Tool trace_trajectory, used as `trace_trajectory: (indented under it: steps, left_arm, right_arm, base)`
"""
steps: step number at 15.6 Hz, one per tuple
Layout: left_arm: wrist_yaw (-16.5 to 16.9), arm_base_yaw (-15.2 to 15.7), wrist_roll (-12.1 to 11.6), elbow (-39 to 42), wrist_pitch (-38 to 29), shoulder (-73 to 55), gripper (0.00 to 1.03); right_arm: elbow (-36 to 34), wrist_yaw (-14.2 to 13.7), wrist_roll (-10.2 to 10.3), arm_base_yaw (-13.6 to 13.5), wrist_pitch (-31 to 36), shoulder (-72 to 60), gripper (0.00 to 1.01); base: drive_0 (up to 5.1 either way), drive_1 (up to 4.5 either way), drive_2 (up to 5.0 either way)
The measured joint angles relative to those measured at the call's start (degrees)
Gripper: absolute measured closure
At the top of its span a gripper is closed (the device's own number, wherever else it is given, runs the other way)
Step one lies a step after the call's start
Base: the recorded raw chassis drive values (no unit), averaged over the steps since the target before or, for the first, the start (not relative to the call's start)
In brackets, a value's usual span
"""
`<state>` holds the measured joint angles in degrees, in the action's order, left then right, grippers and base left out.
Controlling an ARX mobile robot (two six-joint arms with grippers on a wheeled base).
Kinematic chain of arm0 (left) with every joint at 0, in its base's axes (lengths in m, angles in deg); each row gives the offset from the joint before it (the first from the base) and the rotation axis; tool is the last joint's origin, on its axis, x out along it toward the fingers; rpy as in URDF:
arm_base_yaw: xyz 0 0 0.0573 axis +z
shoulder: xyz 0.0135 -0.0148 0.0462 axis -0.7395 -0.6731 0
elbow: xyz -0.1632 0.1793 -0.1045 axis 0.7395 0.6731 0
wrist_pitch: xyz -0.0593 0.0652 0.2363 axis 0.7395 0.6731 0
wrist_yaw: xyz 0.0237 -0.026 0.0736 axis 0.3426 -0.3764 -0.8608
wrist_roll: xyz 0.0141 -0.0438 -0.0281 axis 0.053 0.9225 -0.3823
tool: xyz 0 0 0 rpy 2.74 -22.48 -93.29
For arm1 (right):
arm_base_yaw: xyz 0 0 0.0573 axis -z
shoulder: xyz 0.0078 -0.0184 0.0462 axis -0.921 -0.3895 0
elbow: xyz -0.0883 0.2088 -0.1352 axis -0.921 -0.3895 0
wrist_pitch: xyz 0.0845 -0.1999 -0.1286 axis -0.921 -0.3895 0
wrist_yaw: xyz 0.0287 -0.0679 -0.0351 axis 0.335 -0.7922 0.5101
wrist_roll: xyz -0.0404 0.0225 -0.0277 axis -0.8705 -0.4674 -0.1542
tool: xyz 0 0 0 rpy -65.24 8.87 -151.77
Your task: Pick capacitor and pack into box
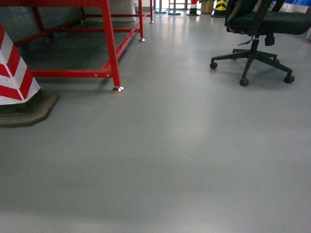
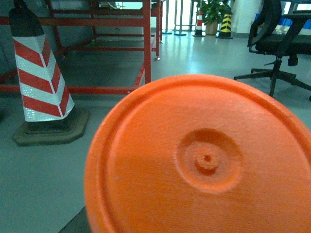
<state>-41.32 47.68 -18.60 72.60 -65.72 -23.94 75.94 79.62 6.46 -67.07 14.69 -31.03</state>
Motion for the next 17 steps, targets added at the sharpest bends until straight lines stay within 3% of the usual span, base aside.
trace_trajectory:
  steps: [17]
  left_arm:
    - [0.0, 0.0, 0.0, 0.0, 0.0, 0.0, 0.59]
  right_arm:
    - [0.0, 0.1, 0.0, 0.0, 0.0, 0.0, 0.03]
  base:
    - [-5.1, 2.36, 2.4]
